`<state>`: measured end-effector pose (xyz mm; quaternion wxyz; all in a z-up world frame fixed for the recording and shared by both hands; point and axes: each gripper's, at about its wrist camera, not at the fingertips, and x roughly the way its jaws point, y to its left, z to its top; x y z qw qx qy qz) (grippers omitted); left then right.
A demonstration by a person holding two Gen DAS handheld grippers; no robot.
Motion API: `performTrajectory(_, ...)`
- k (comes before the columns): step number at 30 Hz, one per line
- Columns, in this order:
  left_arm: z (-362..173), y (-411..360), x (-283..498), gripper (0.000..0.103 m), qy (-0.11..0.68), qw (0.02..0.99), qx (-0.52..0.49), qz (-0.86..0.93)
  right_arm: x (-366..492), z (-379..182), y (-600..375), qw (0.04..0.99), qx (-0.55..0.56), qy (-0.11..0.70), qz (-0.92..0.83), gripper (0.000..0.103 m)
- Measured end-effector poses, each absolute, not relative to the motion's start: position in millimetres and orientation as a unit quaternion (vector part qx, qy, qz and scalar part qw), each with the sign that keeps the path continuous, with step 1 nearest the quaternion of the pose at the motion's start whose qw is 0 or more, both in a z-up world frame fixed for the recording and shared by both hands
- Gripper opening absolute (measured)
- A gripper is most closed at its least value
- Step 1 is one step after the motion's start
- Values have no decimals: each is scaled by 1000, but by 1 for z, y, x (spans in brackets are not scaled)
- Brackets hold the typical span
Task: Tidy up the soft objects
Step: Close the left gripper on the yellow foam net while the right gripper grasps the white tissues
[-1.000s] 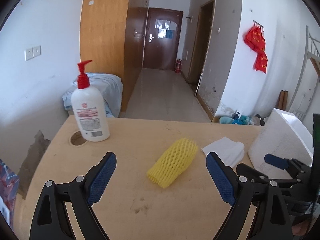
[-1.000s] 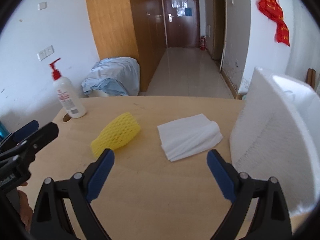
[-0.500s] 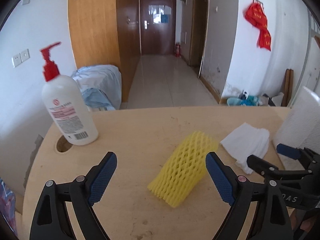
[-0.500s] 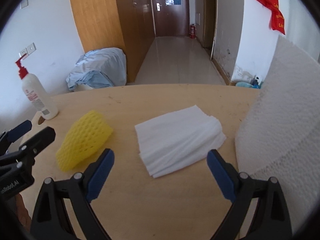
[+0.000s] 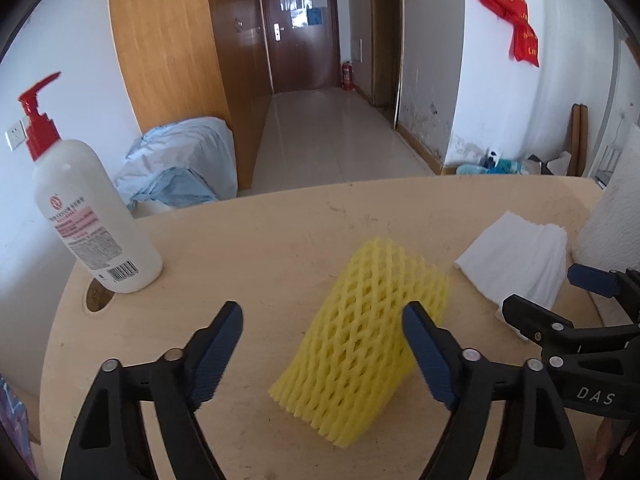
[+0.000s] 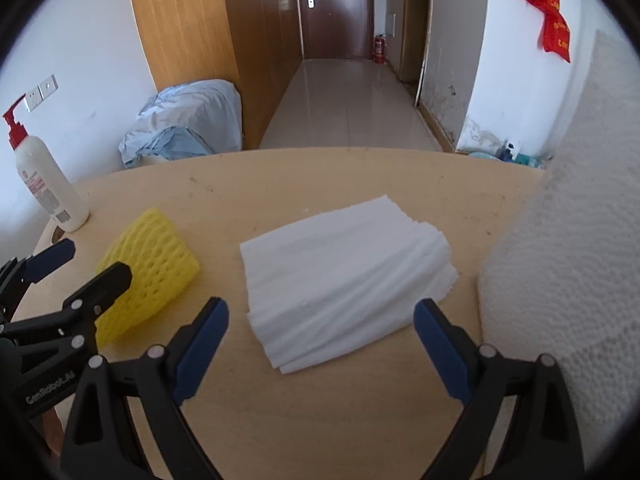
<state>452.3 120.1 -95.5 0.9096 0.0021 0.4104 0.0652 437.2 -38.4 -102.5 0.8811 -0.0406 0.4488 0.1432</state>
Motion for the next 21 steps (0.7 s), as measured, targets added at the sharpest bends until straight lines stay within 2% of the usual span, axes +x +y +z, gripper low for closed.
performTrajectory(5, -105, 120, 458, 51, 432, 900, 1, 56, 439, -106, -39, 880, -43, 452, 142, 96)
performTrajectory(9, -111, 120, 460, 40, 441, 896, 1, 55, 441, -107, -39, 879, -46, 453, 139, 95)
performTrajectory(14, -111, 123, 460, 15, 440, 897, -6, 50, 446, -110, -40, 877, -50, 458, 139, 89)
performTrajectory(16, -111, 121, 460, 10, 438, 898, -4, 48, 447, -112, -40, 874, -51, 463, 137, 87)
performTrajectory(21, -111, 122, 459, 8, 437, 898, -8, 49, 448, -113, -35, 875, -64, 460, 135, 81)
